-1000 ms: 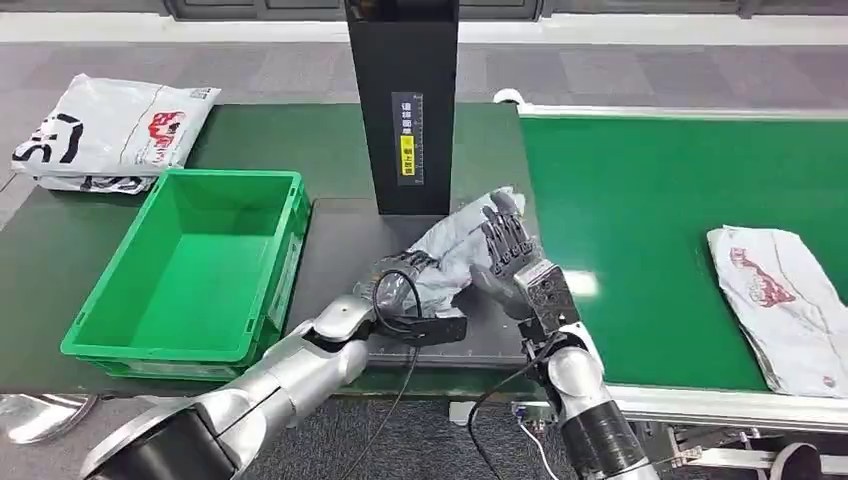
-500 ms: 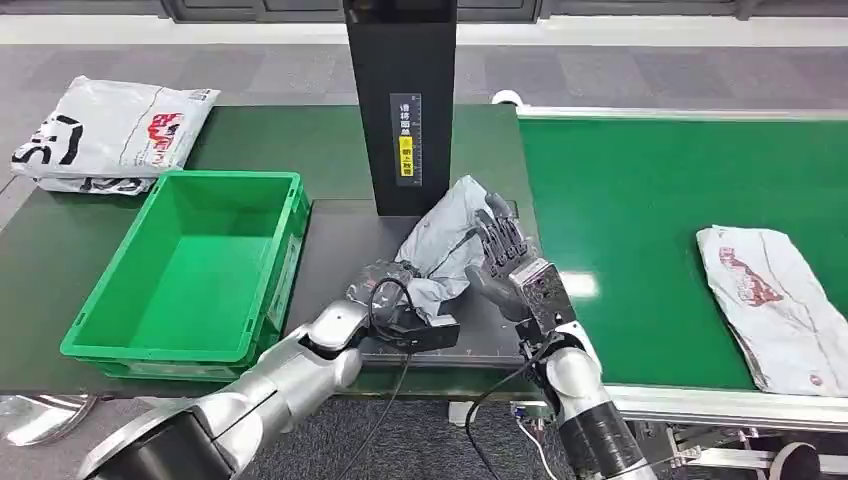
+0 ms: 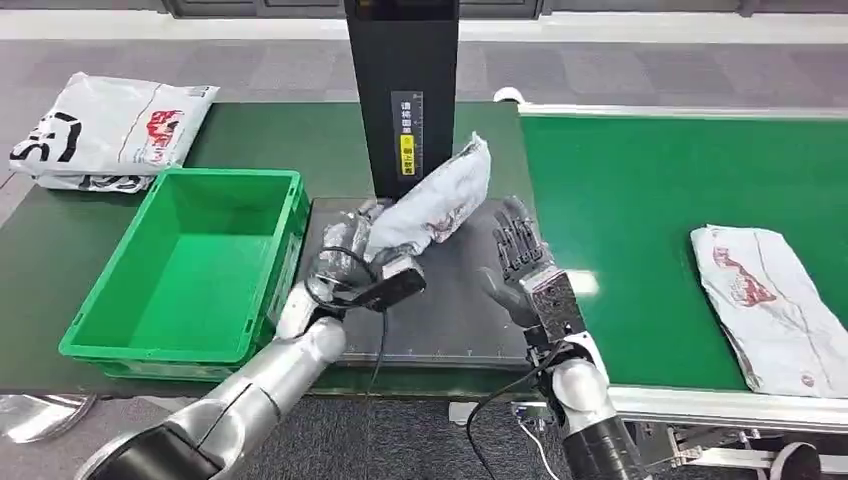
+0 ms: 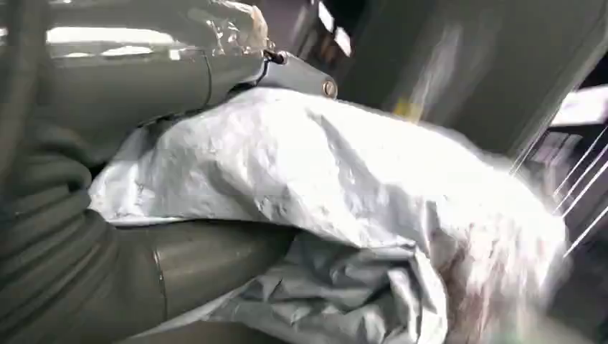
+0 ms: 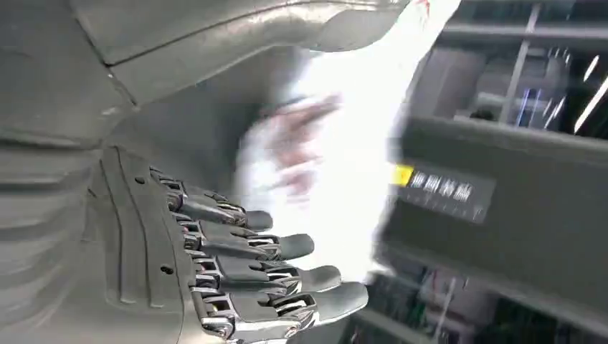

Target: Moved the parcel from conveyor to table for the left to box.

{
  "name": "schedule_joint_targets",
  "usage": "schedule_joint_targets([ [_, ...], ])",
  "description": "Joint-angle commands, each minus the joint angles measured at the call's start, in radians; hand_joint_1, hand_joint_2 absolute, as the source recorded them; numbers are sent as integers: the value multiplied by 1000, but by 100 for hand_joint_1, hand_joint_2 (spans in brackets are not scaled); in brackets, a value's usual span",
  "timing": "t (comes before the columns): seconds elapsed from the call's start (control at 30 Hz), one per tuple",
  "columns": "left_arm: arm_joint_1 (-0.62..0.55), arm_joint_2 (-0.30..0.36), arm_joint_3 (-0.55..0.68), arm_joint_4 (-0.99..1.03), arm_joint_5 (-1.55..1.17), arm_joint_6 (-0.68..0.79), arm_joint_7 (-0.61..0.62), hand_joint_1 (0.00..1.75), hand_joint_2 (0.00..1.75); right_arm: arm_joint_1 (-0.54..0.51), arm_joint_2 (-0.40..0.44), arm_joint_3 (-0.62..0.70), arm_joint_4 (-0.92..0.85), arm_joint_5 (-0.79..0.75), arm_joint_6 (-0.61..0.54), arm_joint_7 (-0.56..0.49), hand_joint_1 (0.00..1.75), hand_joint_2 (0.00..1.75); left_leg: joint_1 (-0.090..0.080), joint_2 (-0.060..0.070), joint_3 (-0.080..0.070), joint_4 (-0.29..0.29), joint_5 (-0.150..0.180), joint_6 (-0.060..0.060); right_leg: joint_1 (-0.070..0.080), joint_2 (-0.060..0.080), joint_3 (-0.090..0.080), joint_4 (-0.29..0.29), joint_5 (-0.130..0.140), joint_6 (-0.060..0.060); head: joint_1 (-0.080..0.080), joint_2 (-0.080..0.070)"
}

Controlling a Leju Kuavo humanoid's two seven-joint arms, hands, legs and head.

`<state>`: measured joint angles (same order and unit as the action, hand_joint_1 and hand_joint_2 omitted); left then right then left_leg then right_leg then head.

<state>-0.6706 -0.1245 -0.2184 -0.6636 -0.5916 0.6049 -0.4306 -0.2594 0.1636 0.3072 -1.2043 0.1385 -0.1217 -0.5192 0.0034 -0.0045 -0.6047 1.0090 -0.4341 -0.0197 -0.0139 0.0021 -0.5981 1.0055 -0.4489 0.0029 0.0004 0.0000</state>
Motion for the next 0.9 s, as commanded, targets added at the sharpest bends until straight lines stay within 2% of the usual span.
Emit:
schedule_joint_targets([
  [0.03,64,82,272,-281,14,-49,41,175,175,-11,-22,-59,17,-2,0,-2,0,175,0,7,3,-1,-2,-2,0,6,0,-1,1,-1,0,0],
  [0.07,71,100,302,-249,-25,64,90,175,175,-7,-24,-69,13,-3,-14,1,0,175,1,9,4,-2,-2,-2,1,8,0,-1,1,-1,0,0],
  [0.13,96,152,331,-256,-20,77,92,175,175,-3,-34,-80,7,-4,-16,2,0,175,0,11,4,-3,-3,-3,1,10,-1,-2,1,-2,0,0],
  [0.17,129,207,339,-269,-14,79,116,175,175,0,-42,-92,-2,-12,-21,5,0,175,1,9,5,-3,-2,-4,3,8,1,-3,1,-2,0,0],
  [0.2,145,234,392,-262,-97,86,168,175,175,-13,-34,-121,-4,-13,-34,23,0,175,1,6,3,-3,-2,-3,4,4,1,-2,0,-2,0,0],
  [0.27,155,256,507,-250,-213,93,183,175,175,-26,-38,-144,-16,-1,-36,52,0,175,2,12,3,-3,-2,-4,3,11,-1,0,0,-4,0,0],
  [0.3,153,287,541,-193,-270,93,223,175,175,-18,-47,-157,-25,-1,-36,58,0,175,3,15,5,-4,-3,-4,4,13,0,-1,1,-4,0,0],
  [0.4,194,355,564,-128,-363,68,286,175,175,27,-77,-176,-42,-3,-33,54,0,175,3,12,3,-3,-3,-6,4,11,-2,0,0,-5,0,0],
  [0.5,204,347,570,-135,-363,71,279,175,175,36,-77,-180,-42,-7,-29,49,0,175,3,10,7,-5,-3,-6,6,9,2,-2,-2,-6,0,0],
  [0.57,200,340,567,-141,-370,75,286,175,175,33,-73,-178,-41,-8,-29,50,0,175,3,9,2,-2,-3,-7,6,7,-2,0,-2,-7,0,0],
  [0.87,197,337,564,-143,-376,74,293,175,175,31,-72,-177,-41,-8,-28,51,0,175,3,7,1,-2,-3,-8,6,5,-3,0,-3,-8,0,0],
  [0.9,217,353,559,-140,-435,66,354,175,175,38,-76,-177,-44,-9,-25,49,0,175,3,6,2,-3,-3,-7,6,4,-1,-1,-3,-8,0,0],
])
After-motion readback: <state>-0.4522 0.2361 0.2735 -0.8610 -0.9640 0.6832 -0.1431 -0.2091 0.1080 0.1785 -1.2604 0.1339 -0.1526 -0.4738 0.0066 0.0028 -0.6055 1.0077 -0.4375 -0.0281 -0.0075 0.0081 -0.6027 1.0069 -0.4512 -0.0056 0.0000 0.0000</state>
